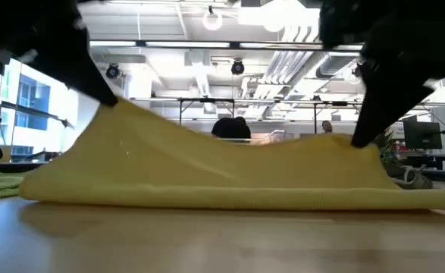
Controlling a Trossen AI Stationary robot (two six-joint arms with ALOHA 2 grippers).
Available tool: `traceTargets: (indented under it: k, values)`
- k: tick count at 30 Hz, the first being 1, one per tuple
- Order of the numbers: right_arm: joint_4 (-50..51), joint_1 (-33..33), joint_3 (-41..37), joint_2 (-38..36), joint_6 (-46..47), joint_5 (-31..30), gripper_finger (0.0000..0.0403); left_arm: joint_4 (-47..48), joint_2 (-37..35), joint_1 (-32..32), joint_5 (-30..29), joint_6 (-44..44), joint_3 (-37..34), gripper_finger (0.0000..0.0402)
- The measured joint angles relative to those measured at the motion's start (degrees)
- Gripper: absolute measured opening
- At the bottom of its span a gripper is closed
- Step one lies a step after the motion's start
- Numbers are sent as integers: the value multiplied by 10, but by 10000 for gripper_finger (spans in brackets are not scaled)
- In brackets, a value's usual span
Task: Fold microfiber towels
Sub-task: Fold the yellow microfiber towel on the table
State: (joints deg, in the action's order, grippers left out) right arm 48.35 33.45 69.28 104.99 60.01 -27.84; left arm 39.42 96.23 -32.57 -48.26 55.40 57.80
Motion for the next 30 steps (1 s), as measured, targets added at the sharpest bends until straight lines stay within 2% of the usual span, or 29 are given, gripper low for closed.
traceTargets:
  k: [7,10,16,20,22,24,27,30]
  values:
    - [-17,-30,-19,0,-15,11,19,-67,0,25,28,0,-47,4]
    - [-21,-35,-19,0,-19,10,52,-63,0,30,38,-3,-48,20]
    - [8,-31,-8,-15,-12,6,147,-56,-16,28,49,-35,-48,75]
    - [35,-6,8,-34,-5,-6,179,-34,-46,20,53,-52,-48,104]
    - [24,14,8,-41,-5,-17,175,-30,-61,12,66,-78,-48,109]
    - [1,39,-3,-44,-5,-46,154,-43,-71,1,91,-127,-48,106]
    - [-78,69,-38,-43,3,-66,101,-72,-69,-10,135,-189,-48,89]
    - [-208,76,-92,-43,3,-62,34,-93,-51,-8,173,-225,-48,64]
